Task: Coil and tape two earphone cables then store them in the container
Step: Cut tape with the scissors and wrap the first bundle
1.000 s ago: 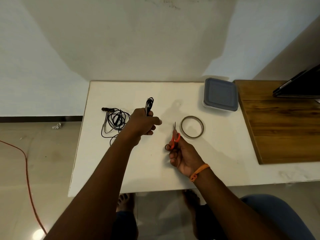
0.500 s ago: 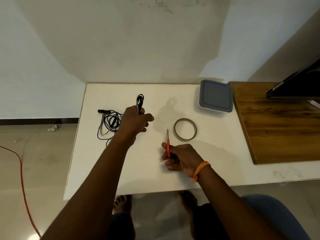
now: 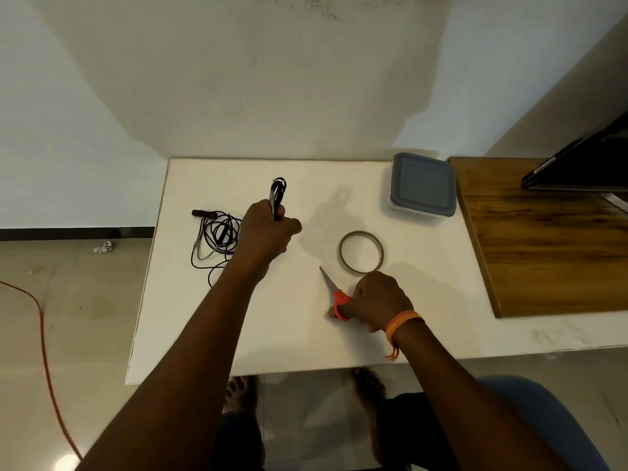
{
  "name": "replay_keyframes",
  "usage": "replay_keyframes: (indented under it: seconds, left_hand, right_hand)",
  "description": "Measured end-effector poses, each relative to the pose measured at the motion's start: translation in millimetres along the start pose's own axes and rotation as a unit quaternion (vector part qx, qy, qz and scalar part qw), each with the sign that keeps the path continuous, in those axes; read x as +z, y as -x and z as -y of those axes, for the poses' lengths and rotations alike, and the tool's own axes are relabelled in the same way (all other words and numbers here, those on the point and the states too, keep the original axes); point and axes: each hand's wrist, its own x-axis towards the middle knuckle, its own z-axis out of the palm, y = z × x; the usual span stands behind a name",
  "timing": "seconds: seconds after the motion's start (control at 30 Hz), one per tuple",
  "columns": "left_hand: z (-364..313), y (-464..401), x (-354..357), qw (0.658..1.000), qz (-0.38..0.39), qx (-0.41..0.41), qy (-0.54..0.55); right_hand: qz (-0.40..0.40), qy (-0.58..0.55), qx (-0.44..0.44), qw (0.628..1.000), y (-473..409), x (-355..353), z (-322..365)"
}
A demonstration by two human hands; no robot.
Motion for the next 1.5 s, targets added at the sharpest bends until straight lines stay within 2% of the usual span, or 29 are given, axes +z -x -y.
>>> replay_keyframes:
  seconds: [0.07,0.2,0.5,0.6,0.73,0.97,1.1,1.23,1.33,1.43,1.5]
  left_hand:
    - [0,0,0,1.000,0.003,0.005,-0.002]
    - [1,0,1,1.000,0.008,0.006,-0.001]
    - [1,0,0,1.000,0.004,0.009,0.002]
    - [0,-1,0,1.000,0.003,0.008,0.005]
    - [0,0,0,1.000,0.006,0.011,0.002]
    - [0,-1,2,0.999,0.027,0.022,-0.019]
    - [1,-1,3,0.997,0.041,0.031,-0.052]
    - [1,-2,6,0.995,0.045,0.033,-0.078]
    - [-1,-2,9,0.995,0.051,0.039,-0.080]
    - [-3,-1,12,0.994,0.062,0.043,-0.081]
    - [-3,2,15,0.992,0.078,0.050,-0.084]
  right_hand:
    - [-0.058,0.086,-0.023,0.994,-2,-4,-2]
    - [-0.159,0.152,-0.103,0.970,-5,-13,-10]
    - [-0.169,0.216,-0.167,0.947,5,-15,-7]
    - [-0.203,0.146,-0.175,0.952,-5,-22,-11]
    - [-0.199,0.145,-0.176,0.953,-19,-20,-21]
    - [-0.235,0.151,-0.103,0.955,-36,-47,-47]
    - [-0.222,0.142,-0.073,0.962,-40,-62,-59]
    - [-0.234,0.080,-0.068,0.967,-32,-71,-54]
    - [-0.299,-0.040,-0.109,0.947,-12,-77,-34]
    - [-0.308,-0.151,-0.155,0.927,9,-75,-12]
    - [-0.298,-0.216,-0.149,0.918,11,-68,-7]
